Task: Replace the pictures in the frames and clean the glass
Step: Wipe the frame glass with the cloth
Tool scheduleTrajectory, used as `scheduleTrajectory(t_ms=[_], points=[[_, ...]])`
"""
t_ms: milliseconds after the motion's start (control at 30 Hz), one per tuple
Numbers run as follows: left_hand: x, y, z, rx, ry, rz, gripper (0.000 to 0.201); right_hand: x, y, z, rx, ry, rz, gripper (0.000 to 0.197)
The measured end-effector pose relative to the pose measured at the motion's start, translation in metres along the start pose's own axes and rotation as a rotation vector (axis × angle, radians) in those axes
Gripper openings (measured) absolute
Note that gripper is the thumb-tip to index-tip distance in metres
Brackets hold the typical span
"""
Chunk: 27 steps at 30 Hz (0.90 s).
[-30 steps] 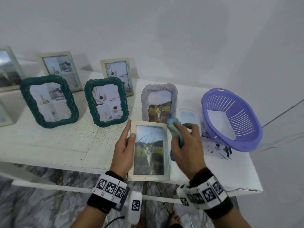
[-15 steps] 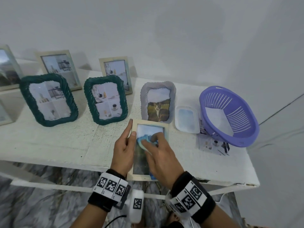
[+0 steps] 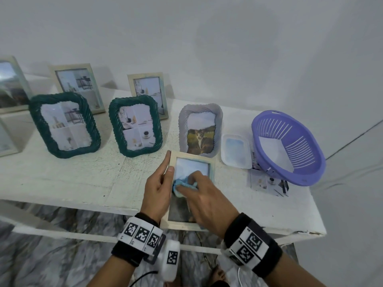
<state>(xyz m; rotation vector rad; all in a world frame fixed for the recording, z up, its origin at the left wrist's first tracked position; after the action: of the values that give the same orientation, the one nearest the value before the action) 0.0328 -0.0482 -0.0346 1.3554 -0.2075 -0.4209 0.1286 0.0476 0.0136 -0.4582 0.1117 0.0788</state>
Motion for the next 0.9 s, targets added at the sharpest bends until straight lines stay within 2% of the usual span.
scheduleTrajectory(t_ms=[133,167,233,333,400,433,533,600,667,700,767,833,900], points=[[0.004,0.003,-0.002,-0.031,0.019,-0.007,0.043,-0.018,0.024,0.013,0.062,0.151,-0.142,0.028],[0.005,0.006,-0.002,-0.014,0.018,-0.005,0.043,-0.021,0.022,0.013,0.081,0.135,-0.132,0.027],[0.004,0.007,-0.001,-0.002,0.014,0.002,0.043,-0.021,0.008,0.005,0.156,0.045,-0.014,0.024],[0.004,0.002,0.002,0.0,0.014,0.014,0.043,-0.005,-0.004,0.003,0.038,-0.099,0.068,0.029],[0.008,0.001,0.0,0.002,0.001,0.035,0.043,-0.001,-0.002,0.011,-0.022,-0.111,0.081,0.026],[0.01,0.0,-0.001,0.009,0.002,0.041,0.043,-0.003,0.003,0.014,0.0,-0.101,0.073,0.022],[0.014,0.008,-0.004,0.002,0.018,0.005,0.042,-0.02,0.018,0.025,0.033,0.048,-0.028,0.026],[0.012,0.011,-0.003,0.006,0.024,0.006,0.042,-0.024,0.012,0.025,0.071,0.084,-0.016,0.023],[0.008,0.007,0.0,0.007,0.035,0.02,0.043,-0.015,-0.004,0.019,0.113,0.018,0.087,0.016],[0.006,0.005,0.002,0.003,0.041,0.026,0.043,-0.007,-0.01,0.015,0.075,-0.038,0.119,0.021],[0.006,0.0,0.005,-0.009,0.05,0.026,0.044,0.009,-0.016,0.009,-0.028,-0.146,0.136,0.033],[0.006,-0.003,0.006,-0.038,0.062,0.026,0.043,0.018,-0.013,0.005,-0.022,-0.216,0.159,0.031],[0.009,-0.002,0.004,-0.046,0.061,0.015,0.044,0.015,-0.001,0.008,0.021,-0.223,0.134,0.024]])
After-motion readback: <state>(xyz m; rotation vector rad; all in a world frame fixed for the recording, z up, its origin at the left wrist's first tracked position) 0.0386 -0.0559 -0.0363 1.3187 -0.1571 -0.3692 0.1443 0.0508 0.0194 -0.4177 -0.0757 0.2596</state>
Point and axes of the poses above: each hand's wrist, its own x-axis away from the middle knuckle, its own z-axis out of the back of the hand, y = z × x, the point moved 4 cm from there along -x, towards the middle knuckle, and after that the axes turned 7 degrees about -x, right-handed, at the moved point
